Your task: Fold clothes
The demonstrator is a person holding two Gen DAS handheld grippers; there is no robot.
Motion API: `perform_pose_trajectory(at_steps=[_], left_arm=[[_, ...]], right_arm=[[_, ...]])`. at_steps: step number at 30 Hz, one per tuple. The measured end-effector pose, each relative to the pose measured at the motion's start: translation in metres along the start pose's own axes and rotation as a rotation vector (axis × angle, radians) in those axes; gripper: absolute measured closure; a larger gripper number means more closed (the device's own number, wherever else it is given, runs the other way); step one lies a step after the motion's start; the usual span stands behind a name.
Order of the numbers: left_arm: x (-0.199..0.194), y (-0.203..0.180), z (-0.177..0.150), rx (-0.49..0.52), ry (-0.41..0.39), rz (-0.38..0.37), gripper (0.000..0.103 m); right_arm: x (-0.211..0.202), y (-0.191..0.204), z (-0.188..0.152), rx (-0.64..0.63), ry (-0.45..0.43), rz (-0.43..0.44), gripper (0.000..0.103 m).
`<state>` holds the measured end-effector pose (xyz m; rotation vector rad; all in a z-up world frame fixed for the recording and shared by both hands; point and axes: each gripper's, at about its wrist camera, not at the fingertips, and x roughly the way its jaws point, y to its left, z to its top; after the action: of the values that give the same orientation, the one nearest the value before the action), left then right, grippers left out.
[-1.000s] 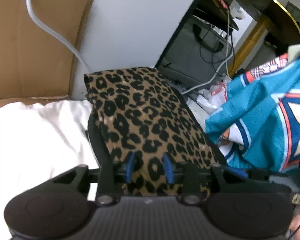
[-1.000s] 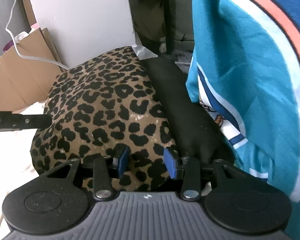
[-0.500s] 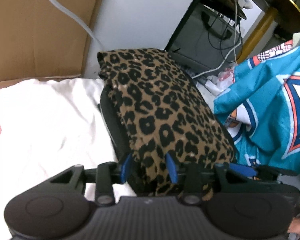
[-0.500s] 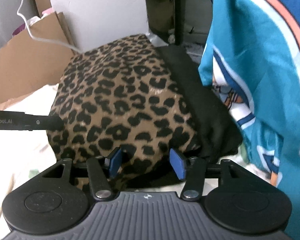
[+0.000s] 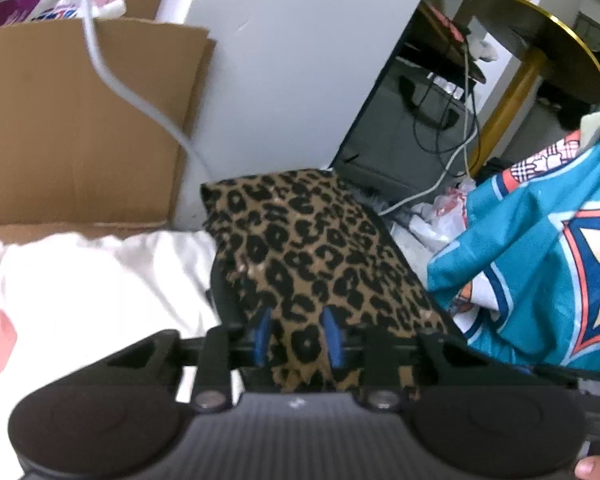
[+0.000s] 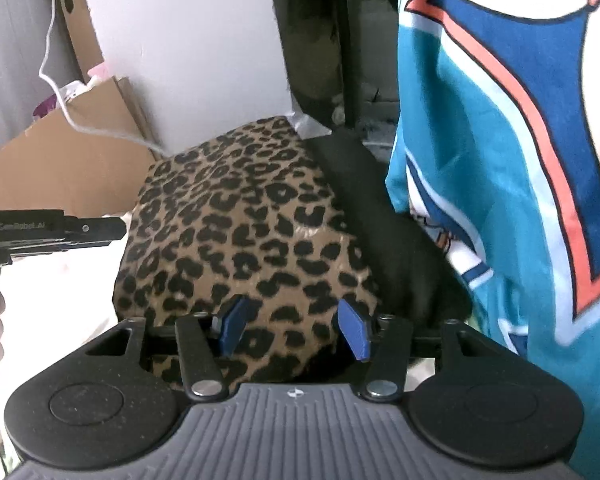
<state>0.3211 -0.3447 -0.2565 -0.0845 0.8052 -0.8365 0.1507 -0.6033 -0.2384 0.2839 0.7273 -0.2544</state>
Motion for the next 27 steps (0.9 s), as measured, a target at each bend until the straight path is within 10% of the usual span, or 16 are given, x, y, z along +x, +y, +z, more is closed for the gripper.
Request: perform_pose_trajectory(at_steps=[15,22,27], left_arm=[[0.027,0.002,-0.02,0.039,0.045,-0.024,0.082],[-0.013,0.005,-0.031,-0.006,0.052,-0.016,0.027],[-0.041,0.008,-0.033,-0.006,0.074,0.017,0.024]], right_arm=[[0.028,-0.003,0.0,0.072,0.01,-0.044,0.048],[0.01,0.018,-0.009,0.105,-0.002,-0.024,0.042],[0.0,0.037,-0.013,0.083,0.008,0.001,0.013]])
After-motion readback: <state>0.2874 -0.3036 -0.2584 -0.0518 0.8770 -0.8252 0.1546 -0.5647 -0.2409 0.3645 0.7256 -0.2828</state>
